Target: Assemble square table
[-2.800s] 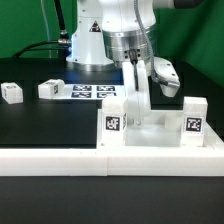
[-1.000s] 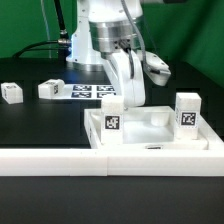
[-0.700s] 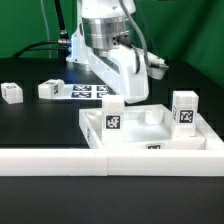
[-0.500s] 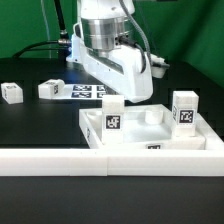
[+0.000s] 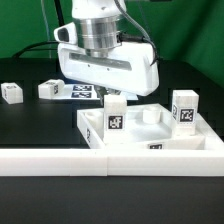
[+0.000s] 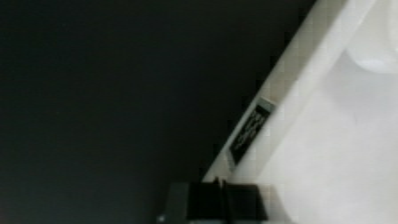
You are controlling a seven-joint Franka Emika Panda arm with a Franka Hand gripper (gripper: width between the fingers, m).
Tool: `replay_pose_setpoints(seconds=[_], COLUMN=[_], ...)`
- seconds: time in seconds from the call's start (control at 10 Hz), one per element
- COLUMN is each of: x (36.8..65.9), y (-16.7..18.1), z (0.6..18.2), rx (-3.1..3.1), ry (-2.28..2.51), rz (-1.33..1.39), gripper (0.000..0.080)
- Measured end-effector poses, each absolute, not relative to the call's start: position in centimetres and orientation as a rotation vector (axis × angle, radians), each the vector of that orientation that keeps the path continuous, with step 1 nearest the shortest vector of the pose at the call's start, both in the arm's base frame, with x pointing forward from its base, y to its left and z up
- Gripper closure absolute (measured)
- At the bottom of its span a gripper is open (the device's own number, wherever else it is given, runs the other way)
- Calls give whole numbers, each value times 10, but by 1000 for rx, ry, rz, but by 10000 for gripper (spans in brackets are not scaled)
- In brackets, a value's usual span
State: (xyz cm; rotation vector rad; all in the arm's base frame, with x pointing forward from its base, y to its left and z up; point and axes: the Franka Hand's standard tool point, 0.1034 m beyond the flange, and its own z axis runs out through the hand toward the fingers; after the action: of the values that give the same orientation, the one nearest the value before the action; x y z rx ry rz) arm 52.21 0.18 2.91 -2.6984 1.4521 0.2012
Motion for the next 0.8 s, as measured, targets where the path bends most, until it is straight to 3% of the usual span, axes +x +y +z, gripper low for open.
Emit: replay_pose_setpoints(seconds=[0.7, 0.8], x=[522, 523], y=[2, -8], z=[29, 29], rx=[-2698, -2810], ry=[1452, 1165], rz=[201, 178], gripper=[799, 799])
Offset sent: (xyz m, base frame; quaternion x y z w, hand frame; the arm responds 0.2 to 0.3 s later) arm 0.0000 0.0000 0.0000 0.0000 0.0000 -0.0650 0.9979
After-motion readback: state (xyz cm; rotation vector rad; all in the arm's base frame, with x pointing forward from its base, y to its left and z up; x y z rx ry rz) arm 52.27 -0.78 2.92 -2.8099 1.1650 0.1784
